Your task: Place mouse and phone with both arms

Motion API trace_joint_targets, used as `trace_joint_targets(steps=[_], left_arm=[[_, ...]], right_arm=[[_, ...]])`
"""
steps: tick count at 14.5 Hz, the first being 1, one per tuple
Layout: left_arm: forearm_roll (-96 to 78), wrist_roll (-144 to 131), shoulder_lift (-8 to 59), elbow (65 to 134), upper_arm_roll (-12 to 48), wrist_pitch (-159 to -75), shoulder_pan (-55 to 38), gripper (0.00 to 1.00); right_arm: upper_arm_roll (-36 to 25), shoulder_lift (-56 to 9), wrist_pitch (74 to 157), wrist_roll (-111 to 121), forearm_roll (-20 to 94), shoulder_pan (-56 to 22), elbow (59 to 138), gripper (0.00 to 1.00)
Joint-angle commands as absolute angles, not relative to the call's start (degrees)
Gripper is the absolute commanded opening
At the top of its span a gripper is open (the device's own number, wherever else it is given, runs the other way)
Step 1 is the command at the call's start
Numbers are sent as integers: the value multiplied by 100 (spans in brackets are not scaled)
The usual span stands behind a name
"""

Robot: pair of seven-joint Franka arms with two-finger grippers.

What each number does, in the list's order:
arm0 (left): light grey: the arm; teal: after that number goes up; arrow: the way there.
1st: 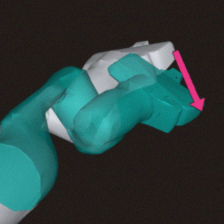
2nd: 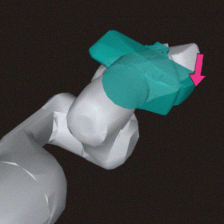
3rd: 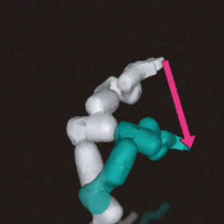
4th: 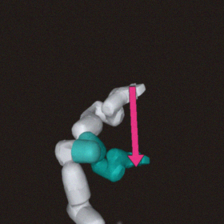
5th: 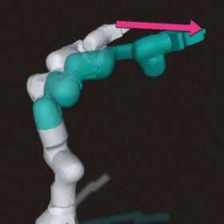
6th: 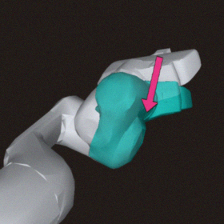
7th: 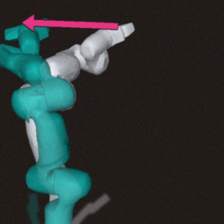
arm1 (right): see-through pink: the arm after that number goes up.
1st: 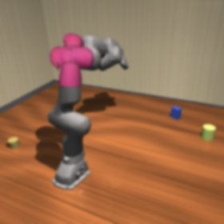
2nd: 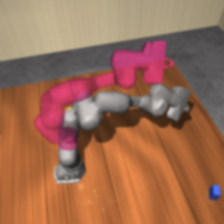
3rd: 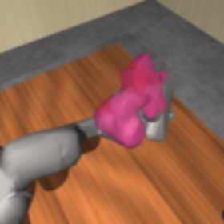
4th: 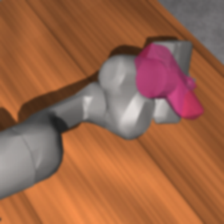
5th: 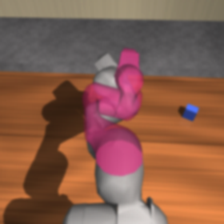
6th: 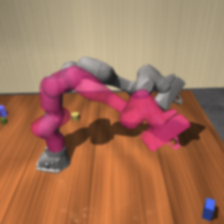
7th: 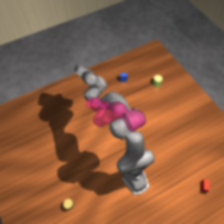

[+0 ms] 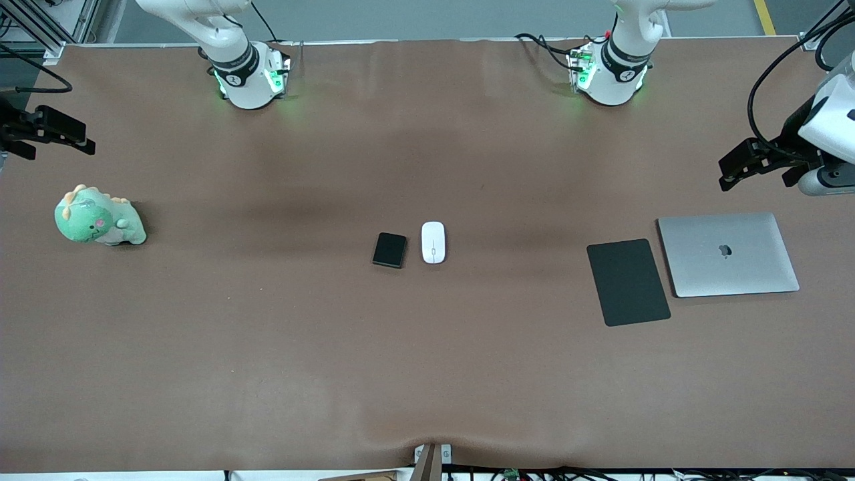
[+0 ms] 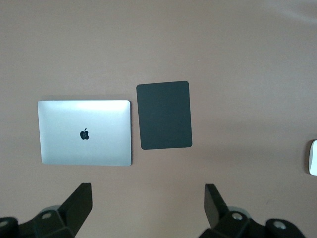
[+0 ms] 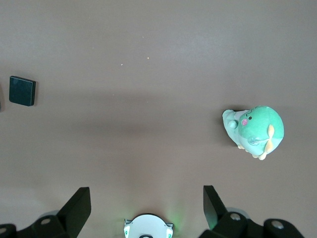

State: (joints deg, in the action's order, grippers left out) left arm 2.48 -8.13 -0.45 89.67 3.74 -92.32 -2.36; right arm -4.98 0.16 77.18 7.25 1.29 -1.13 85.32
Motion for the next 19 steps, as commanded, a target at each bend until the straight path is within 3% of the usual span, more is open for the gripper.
trace_joint_targets(steps=[1,19], left_arm=[[237,-782,35,8780,378,-9097,-202,100],[220,-800,316,8648,395,-9114,-299,100]], right_arm=[[-536,141,7725,747,158,-141,8631,100],[-554,149,7647,747,158,-123,8640,100]])
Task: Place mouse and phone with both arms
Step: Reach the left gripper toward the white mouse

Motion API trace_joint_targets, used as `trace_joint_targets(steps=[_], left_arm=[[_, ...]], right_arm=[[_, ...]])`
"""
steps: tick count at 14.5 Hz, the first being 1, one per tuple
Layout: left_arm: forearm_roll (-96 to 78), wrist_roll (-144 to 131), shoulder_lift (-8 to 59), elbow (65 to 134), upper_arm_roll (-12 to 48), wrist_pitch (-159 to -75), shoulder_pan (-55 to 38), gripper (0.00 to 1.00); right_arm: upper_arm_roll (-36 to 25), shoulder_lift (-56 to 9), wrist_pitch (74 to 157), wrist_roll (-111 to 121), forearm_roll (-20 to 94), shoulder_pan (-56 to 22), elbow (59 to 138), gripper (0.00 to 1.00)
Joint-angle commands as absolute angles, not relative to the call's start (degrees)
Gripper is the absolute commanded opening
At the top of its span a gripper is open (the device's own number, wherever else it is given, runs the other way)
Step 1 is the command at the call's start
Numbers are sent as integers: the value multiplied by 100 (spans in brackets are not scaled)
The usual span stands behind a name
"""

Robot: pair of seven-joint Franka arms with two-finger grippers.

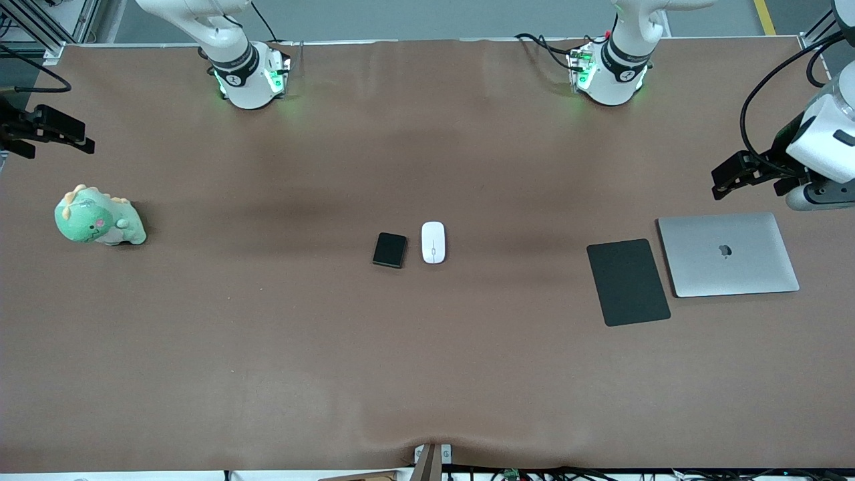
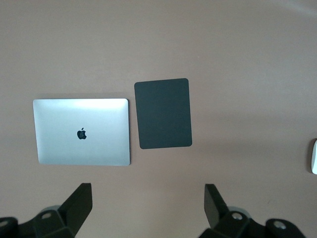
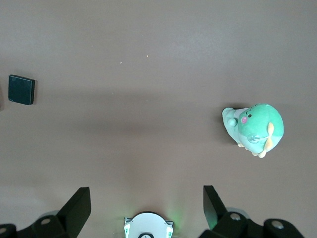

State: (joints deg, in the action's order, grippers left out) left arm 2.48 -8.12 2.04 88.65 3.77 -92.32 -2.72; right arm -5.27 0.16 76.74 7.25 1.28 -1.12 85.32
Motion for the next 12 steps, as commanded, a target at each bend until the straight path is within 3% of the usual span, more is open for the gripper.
trace_joint_targets(steps=[1,12], left_arm=[[211,-800,351,8640,404,-9114,-308,100],[202,-808,993,8394,624,-9237,-369,100]], right_arm=[[-545,149,7664,747,150,-140,8640,100],[-571,123,7655,773,158,-70,8640,100]])
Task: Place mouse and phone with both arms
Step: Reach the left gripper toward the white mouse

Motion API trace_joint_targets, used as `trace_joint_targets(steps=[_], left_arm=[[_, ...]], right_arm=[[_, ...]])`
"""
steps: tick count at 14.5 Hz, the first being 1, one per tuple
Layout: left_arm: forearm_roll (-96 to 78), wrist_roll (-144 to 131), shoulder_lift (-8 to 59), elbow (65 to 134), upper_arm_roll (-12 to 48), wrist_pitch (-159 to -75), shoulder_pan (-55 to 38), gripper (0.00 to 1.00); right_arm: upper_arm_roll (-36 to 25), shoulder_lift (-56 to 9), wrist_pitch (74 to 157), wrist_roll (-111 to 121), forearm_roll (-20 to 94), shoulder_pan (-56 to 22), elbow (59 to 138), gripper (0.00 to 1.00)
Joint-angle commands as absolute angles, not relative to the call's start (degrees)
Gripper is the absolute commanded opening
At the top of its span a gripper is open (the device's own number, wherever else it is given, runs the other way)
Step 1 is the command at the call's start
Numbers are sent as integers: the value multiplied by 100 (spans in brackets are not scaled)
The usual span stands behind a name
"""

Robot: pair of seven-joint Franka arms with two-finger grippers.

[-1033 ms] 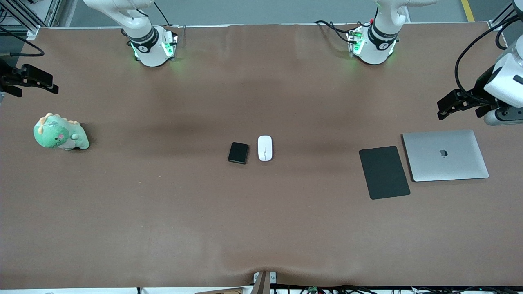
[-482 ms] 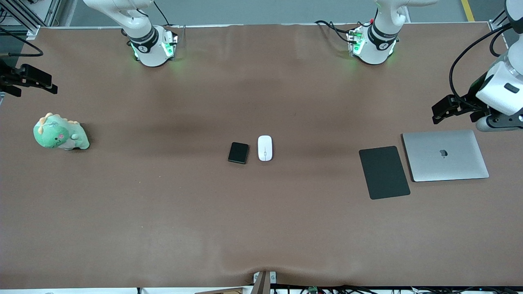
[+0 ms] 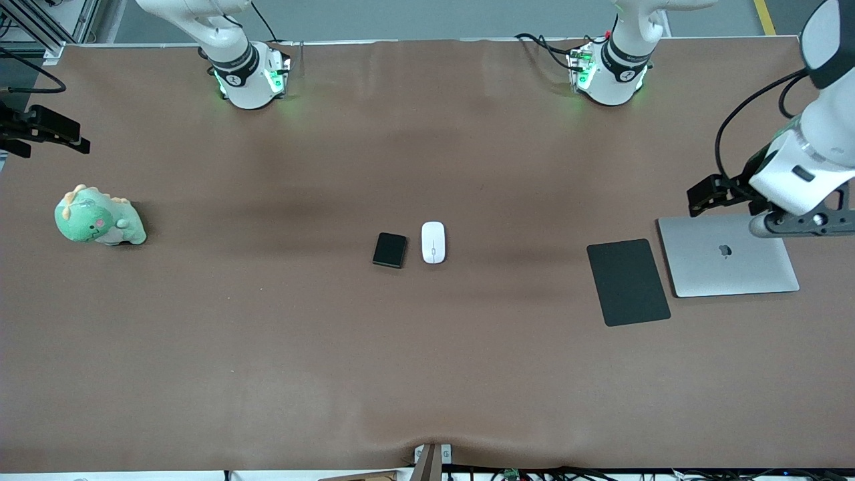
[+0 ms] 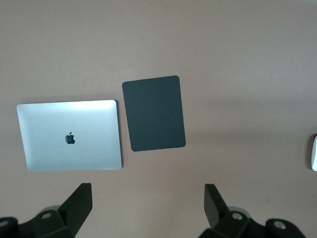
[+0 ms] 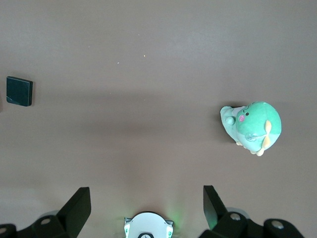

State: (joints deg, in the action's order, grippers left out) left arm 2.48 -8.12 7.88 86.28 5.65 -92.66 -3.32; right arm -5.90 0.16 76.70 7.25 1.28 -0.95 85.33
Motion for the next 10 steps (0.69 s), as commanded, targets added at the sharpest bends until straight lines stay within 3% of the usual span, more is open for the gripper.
trace_joint_targets(steps=[1,10], left_arm=[[211,-861,1054,8394,650,-9237,-421,100],[246,-1072,1547,8402,650,-9729,-869,100]], right_arm=[[-571,123,7647,782,158,-53,8631,100],[-571,105,7646,791,149,17,8578,100]])
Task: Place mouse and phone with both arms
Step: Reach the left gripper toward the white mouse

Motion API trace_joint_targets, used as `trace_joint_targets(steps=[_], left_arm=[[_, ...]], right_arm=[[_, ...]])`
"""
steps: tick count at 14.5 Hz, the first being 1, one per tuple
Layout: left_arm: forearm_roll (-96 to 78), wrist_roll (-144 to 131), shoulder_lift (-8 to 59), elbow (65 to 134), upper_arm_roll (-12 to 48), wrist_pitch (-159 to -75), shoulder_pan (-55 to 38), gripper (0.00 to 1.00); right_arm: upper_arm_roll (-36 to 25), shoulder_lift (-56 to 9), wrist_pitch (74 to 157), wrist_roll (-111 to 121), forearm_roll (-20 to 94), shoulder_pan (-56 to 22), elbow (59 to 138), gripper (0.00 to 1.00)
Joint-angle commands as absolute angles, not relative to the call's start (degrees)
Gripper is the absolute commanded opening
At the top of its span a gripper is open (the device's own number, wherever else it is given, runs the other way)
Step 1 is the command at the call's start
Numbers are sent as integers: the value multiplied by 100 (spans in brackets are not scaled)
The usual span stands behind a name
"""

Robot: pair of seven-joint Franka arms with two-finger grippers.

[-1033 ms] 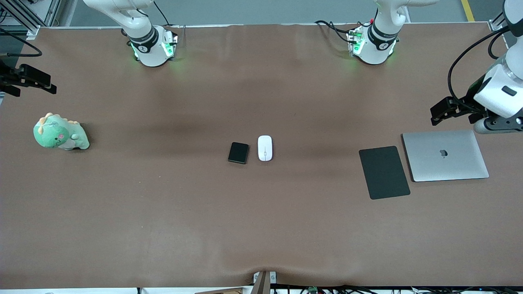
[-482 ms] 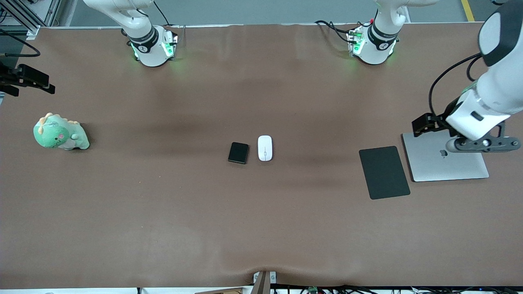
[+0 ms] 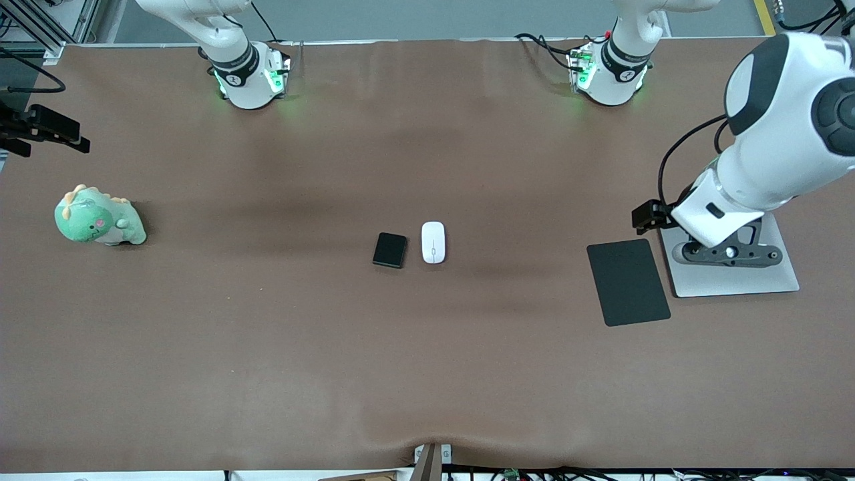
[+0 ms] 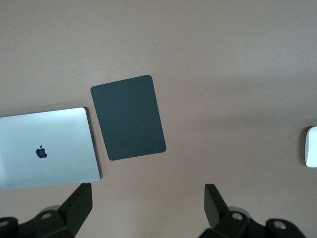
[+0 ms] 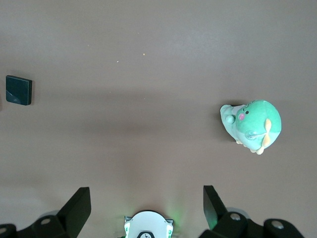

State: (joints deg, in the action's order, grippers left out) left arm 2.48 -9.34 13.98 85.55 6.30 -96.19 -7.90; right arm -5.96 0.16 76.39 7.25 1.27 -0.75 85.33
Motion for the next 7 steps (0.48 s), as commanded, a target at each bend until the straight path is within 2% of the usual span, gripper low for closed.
trace_joint_targets(steps=[1,7], left_arm=[[246,-1264,1608,8402,650,-9764,-940,100],[237,-2248,2029,8394,650,-10273,-1370,100]], right_arm=[[-571,97,7638,791,158,0,8543,100],[-571,88,7611,782,141,17,8517,100]])
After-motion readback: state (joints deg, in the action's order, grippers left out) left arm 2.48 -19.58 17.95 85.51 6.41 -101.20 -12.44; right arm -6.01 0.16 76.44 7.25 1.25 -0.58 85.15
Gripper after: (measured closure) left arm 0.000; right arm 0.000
